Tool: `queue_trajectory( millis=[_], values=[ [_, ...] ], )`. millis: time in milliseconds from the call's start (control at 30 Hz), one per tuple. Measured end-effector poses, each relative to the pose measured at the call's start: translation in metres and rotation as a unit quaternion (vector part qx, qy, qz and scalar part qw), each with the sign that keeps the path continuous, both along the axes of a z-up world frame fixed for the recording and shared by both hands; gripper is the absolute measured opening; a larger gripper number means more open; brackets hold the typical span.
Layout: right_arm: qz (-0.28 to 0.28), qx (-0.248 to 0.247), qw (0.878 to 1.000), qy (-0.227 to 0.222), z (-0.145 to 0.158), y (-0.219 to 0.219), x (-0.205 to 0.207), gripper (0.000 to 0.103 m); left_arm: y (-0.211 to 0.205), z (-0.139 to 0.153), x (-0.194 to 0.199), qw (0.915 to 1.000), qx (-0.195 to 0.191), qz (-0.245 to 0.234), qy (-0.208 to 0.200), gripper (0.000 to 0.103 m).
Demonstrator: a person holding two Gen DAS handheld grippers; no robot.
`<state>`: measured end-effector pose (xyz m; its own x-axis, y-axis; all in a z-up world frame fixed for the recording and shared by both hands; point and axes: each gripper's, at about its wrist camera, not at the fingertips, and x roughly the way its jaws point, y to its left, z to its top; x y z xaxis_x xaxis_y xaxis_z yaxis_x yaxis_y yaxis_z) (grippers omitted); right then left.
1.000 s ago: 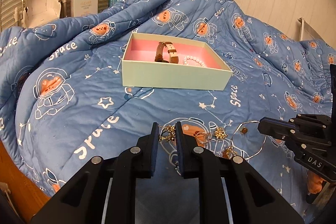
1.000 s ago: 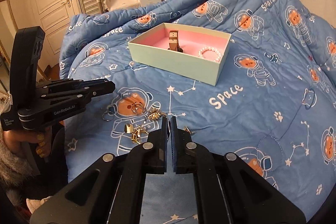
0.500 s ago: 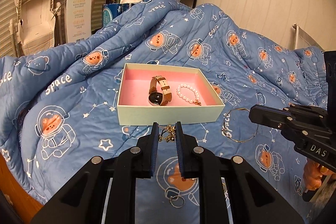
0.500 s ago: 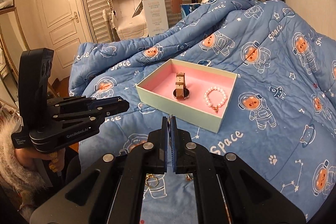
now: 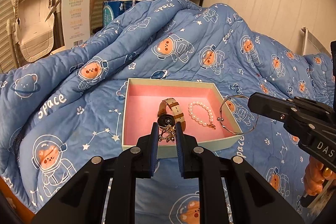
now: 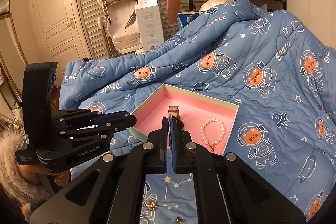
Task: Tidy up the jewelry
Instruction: 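Carry the gold charm with the left tool while the right tool carries the bangle into the box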
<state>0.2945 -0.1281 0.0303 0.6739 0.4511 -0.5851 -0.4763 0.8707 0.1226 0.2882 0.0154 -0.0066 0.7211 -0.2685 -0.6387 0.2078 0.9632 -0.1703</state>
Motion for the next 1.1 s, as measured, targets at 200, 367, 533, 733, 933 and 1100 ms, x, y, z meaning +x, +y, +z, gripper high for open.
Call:
queue_trajectory(
  millis=[200, 367, 533, 733, 933, 1100],
  values=[
    [-0.008, -0.019, 1.0, 0.008, -0.008, 0.012, 0.027, 0.003, 0.0, -0.004, 0.025, 0.9997, 0.015, 0.007, 0.018, 0.015],
    [-0.019, -0.031, 0.999, 0.019, -0.02, 0.019, 0.047, 0.003, -0.003, -0.008, 0.04, 0.9991, 0.033, 0.003, 0.026, 0.015],
    [-0.024, -0.043, 0.998, 0.037, -0.032, 0.023, 0.066, 0.003, -0.006, -0.016, 0.052, 0.9979, 0.052, -0.002, 0.038, 0.015],
    [-0.023, -0.056, 0.996, 0.067, -0.049, 0.026, 0.086, 0.003, -0.015, -0.027, 0.066, 0.9953, 0.074, -0.011, 0.06, 0.015],
    [-0.015, -0.077, 0.992, 0.097, -0.066, 0.03, 0.099, 0.003, -0.024, -0.04, 0.076, 0.9914, 0.097, -0.023, 0.085, 0.015],
    [0.005, -0.102, 0.991, 0.092, -0.064, 0.04, 0.105, 0.003, -0.027, -0.049, 0.083, 0.9885, 0.103, -0.029, 0.107, 0.015]
  ],
)
